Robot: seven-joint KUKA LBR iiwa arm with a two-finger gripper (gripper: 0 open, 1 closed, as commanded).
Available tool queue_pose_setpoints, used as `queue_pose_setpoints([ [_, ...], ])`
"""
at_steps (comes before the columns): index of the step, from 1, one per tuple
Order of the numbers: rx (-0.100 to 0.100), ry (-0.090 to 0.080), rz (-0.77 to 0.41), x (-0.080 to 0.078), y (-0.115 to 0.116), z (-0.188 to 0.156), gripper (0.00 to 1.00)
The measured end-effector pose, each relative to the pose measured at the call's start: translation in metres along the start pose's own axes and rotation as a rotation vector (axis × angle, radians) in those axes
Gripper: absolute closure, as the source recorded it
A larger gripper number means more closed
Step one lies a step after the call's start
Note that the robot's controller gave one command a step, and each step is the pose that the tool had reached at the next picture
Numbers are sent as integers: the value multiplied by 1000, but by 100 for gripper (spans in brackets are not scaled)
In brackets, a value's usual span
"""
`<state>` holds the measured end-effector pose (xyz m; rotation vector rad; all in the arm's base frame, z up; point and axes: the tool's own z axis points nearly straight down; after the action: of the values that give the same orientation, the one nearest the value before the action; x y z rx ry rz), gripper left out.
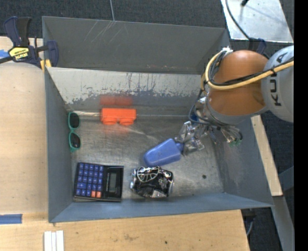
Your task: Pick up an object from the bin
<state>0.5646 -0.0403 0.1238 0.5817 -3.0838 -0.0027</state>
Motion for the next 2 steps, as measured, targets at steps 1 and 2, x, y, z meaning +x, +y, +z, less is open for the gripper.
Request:
queue_pose_setpoints([
  [1, 6, -10, 6, -20, -17, -31, 100],
  [2, 3, -6, 15, 1, -8, -43, 100],
])
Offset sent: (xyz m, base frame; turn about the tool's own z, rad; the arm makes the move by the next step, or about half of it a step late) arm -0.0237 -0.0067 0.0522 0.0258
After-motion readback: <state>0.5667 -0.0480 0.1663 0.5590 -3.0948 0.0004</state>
